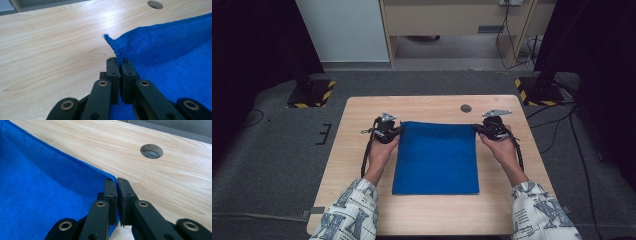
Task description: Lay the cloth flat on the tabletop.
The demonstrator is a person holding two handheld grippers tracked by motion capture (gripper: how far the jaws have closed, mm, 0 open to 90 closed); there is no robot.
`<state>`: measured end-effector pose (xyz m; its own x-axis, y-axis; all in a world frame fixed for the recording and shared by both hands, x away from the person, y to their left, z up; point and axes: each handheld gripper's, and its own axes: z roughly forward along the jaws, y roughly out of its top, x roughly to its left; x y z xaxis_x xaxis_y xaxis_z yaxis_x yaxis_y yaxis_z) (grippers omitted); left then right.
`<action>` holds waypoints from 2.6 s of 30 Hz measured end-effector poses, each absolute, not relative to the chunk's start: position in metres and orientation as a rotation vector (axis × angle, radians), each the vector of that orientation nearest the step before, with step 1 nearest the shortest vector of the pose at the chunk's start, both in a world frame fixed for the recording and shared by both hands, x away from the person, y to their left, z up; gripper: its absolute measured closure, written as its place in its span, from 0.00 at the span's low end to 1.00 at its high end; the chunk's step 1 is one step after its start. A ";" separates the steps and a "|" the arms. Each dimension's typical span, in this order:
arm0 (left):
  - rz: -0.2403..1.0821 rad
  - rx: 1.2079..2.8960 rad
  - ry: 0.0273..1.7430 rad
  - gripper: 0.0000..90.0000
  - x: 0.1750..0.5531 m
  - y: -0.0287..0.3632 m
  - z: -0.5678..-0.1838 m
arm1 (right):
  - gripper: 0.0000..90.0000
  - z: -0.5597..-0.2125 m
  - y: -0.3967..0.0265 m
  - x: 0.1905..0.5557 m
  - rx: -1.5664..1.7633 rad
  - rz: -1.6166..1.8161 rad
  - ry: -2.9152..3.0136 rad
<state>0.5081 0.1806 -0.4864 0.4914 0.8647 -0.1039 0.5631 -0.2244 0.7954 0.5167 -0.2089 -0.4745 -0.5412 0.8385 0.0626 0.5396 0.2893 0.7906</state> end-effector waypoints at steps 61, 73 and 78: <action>0.496 1.839 1.187 0.11 0.516 0.194 -0.492 | 0.31 -0.474 -0.180 0.497 1.231 1.150 2.155; 0.490 1.819 1.207 0.11 0.518 0.200 -0.488 | 0.31 -0.480 -0.179 0.488 1.221 1.150 2.166; 0.510 1.804 1.209 0.11 0.517 0.202 -0.484 | 0.52 -0.482 -0.176 0.483 1.193 1.162 2.201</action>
<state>0.5169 0.2021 -0.4836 0.4416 0.8877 -0.1300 0.5263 -0.1390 0.8389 0.4835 -0.1758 -0.4819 -0.5679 0.8213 0.0540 0.5079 0.2980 0.8082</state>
